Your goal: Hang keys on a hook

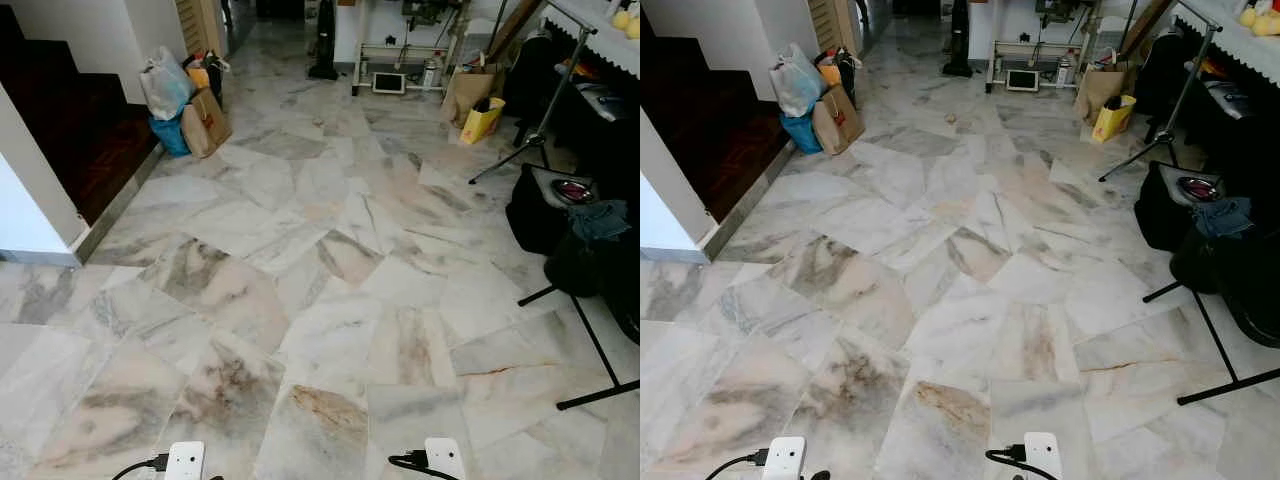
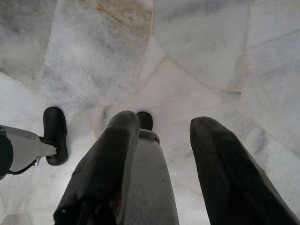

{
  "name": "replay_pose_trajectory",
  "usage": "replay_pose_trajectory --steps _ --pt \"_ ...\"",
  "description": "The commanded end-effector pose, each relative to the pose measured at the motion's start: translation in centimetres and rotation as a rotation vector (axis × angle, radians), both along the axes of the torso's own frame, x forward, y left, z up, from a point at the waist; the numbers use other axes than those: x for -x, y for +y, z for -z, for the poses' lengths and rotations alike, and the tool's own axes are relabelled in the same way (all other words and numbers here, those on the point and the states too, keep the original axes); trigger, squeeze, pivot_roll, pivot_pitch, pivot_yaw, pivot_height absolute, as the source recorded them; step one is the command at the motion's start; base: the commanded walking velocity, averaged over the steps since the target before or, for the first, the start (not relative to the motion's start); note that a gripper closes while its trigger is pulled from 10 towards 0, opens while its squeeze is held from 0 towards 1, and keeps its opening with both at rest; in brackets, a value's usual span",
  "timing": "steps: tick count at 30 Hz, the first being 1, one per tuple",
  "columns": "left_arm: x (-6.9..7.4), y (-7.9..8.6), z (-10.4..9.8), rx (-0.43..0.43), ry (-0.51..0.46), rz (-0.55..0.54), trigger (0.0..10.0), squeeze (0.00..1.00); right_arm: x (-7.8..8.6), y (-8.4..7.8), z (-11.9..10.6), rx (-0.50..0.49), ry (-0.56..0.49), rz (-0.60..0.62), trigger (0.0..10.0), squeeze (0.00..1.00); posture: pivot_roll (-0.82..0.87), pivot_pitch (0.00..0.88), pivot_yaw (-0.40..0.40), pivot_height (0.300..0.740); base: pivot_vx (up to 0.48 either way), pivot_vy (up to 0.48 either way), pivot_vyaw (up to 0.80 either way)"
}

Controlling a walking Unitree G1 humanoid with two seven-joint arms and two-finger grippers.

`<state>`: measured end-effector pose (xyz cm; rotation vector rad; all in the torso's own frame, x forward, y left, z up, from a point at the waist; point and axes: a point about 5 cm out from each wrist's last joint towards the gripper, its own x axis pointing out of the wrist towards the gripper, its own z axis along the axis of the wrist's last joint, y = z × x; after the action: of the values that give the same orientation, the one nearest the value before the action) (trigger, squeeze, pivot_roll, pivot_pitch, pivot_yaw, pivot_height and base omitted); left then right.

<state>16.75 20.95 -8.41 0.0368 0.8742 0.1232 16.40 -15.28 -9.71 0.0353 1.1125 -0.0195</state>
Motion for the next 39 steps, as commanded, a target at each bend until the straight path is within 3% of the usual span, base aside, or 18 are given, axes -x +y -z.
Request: replay_pose_trajectory --steps 1,11,12,15,29,32,37,39 --pt "2.6 2.7 0.9 0.048 0.252 -0.075 10.0 0.00 3.1 -8.0 -0.1 -0.050 0.007 0.127 10.0 0.00 0.16 0.000 -0.058 0.740 0.000 0.000 0.00" --pt "2.6 2.7 0.9 0.050 0.252 -0.078 10.0 0.00 3.3 -8.3 -0.1 -0.044 0.010 0.115 10.0 0.00 0.16 0.000 -0.058 0.740 0.000 0.000 0.00" --pt "3.6 3.3 1.1 0.040 0.257 -0.094 10.0 0.00 1.7 -6.9 -0.3 -0.064 -0.011 0.113 10.0 0.00 0.18 0.000 -0.064 0.740 0.000 0.000 0.00" --pt "4.1 3.5 1.2 0.033 0.260 -0.094 10.0 0.00 1.0 -6.2 -0.5 -0.075 -0.021 0.113 10.0 0.00 0.18 0.000 -0.063 0.740 0.000 0.000 0.00" --pt "3.5 4.6 0.7 -0.023 0.212 -0.083 10.0 0.00 0.9 -6.2 -0.5 -0.099 -0.032 0.125 10.0 0.00 0.19 0.000 -0.057 0.740 0.000 0.000 0.00" --pt "2.5 5.1 0.1 -0.065 0.156 -0.100 10.0 0.00 0.6 -6.3 -0.6 -0.099 -0.054 0.145 10.0 0.00 0.19 0.000 -0.054 0.740 0.000 0.000 0.00" --pt "-1.0 5.9 -1.9 -0.072 -0.024 -0.126 10.0 0.00 -0.4 -7.1 -1.3 -0.088 -0.147 0.212 10.0 0.00 0.21 0.000 -0.053 0.740 0.000 0.000 0.00" --pt "-3.2 5.7 -3.1 -0.046 -0.136 -0.133 10.0 0.00 -1.0 -5.0 -1.1 -0.102 -0.149 0.189 10.0 0.00 0.20 0.000 -0.054 0.740 0.000 0.000 0.00"
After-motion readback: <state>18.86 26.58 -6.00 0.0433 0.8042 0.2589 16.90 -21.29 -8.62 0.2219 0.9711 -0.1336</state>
